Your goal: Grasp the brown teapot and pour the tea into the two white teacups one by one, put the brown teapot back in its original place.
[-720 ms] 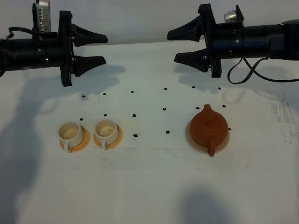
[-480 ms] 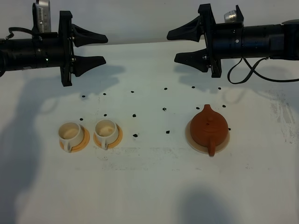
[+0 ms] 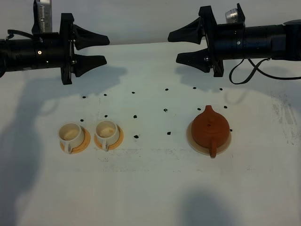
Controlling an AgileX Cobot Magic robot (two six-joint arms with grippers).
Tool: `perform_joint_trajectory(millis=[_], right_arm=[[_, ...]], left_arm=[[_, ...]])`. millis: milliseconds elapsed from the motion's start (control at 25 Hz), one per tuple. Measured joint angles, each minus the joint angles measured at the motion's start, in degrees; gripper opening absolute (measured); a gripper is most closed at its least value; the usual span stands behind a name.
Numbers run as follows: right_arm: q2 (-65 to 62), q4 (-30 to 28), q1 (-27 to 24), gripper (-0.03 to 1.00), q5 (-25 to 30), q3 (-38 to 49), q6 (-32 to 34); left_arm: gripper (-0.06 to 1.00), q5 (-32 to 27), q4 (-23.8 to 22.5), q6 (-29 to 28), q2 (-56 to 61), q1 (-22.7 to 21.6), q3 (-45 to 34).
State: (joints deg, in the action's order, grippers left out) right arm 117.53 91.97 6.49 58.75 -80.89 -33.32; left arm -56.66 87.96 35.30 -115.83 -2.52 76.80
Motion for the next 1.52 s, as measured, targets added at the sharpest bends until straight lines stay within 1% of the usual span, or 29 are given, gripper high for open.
perform_joint_trajectory(millis=[160, 320, 360, 480, 640, 760, 880, 960, 1160, 1280, 1520], right_arm=[[0.0, -0.2, 0.0, 0.57, -0.6, 0.0, -2.3], [0.0, -0.3, 0.0, 0.57, -1.0, 0.0, -5.6], [0.0, -0.5, 0.0, 0.57, -1.0, 0.0, -6.2], [0.0, -2.8, 0.0, 0.57, -1.9, -0.2, -7.2], [-0.3, -8.9, 0.0, 0.57, -3.8, -2.0, -6.7], [-2.0, -15.3, 0.0, 0.57, -7.4, -2.5, -4.8], [-4.9, -22.8, 0.0, 0.56, -11.5, -2.6, -1.8], [-6.8, -27.3, 0.0, 0.55, -13.3, -2.8, -0.1], [-10.6, -37.9, 0.0, 0.55, -15.0, -2.8, 5.2], [-12.0, -43.5, 0.0, 0.55, -15.5, -2.8, 8.0], [-14.9, -52.0, 1.1, 0.55, -16.1, -2.8, 11.8]], left_arm=[[0.51, 0.1, 0.0, 4.0, 0.0, 0.0, 0.0], [0.51, 2.8, -0.5, 8.2, 0.4, 0.0, 0.0], [0.51, 4.2, -1.5, 8.8, 0.9, 0.0, 0.0], [0.49, 9.1, -6.8, 9.6, 4.1, 0.0, 0.0], [0.47, 14.3, -15.4, 9.2, 9.7, 0.0, 0.0], [0.46, 17.2, -22.9, 7.0, 13.6, 0.0, 0.0], [0.45, 19.5, -33.0, 2.3, 17.6, 0.0, 0.0], [0.44, 20.3, -39.9, -1.2, 20.2, 0.0, 0.0], [0.40, 20.4, -56.0, -9.9, 25.6, 0.0, 0.0], [0.40, 20.3, -63.5, -14.2, 28.8, 0.0, -0.3], [0.39, 20.4, -74.5, -20.5, 37.6, 0.0, -5.5]])
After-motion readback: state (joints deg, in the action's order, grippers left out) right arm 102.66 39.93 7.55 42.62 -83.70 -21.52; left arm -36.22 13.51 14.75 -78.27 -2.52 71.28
